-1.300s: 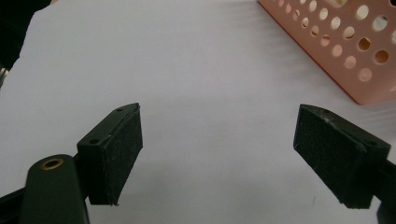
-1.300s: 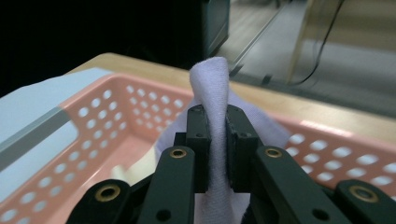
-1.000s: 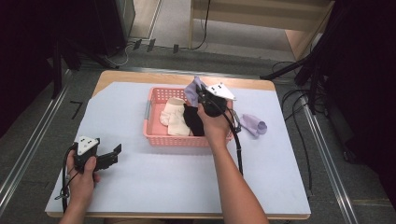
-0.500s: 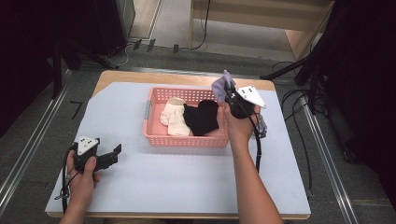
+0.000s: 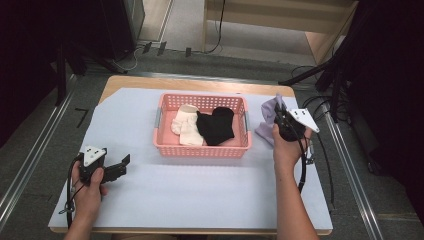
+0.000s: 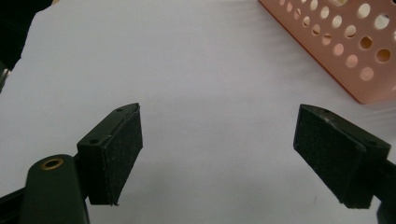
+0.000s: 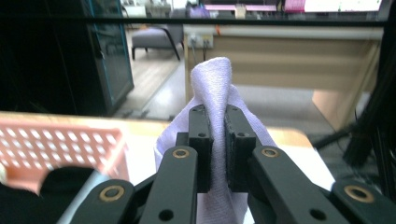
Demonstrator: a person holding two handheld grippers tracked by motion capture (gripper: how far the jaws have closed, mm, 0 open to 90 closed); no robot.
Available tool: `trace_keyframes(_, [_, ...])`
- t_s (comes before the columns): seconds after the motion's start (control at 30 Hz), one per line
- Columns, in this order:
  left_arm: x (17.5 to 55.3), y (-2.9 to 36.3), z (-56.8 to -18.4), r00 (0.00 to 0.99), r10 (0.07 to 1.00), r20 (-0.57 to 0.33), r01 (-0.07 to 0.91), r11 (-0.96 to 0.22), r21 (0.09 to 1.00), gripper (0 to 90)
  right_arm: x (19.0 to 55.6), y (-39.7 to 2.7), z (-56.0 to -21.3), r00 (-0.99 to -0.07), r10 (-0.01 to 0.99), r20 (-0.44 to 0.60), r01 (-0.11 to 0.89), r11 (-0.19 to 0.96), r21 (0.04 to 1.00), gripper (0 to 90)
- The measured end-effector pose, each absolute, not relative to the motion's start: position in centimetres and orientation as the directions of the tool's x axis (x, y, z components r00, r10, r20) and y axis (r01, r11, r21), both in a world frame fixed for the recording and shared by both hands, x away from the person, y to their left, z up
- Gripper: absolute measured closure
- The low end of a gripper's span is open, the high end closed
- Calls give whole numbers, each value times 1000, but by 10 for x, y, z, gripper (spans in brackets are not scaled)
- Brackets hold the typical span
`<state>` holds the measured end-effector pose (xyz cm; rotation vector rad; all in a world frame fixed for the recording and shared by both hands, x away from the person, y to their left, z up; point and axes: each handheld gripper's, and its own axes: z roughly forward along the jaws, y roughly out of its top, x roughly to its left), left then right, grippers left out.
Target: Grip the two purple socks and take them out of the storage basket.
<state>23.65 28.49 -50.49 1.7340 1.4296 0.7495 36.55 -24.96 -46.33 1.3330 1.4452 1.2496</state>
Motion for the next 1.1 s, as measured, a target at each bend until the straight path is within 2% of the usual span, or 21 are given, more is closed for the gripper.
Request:
trace_keyframes(0.17, [236, 286, -505, 203, 979, -28, 535, -87, 840, 163, 366, -258, -489, -117, 989, 94, 347, -48, 937, 782])
trace_keyframes(0.37, [237, 286, -505, 204, 979, -28, 535, -87, 841, 163, 361, -265, -501, -127, 982, 139, 405, -76, 911, 467])
trace_keyframes(0.73, [236, 285, -505, 200, 979, -25, 535, -88, 840, 163, 312, -293, -508, -158, 978, 133, 448, -49, 893, 159])
trace_keyframes(1.1, [235, 284, -505, 200, 980, -16, 529, -94, 844, 165, 256, -335, -525, -206, 966, 160, 455, -50, 889, 40])
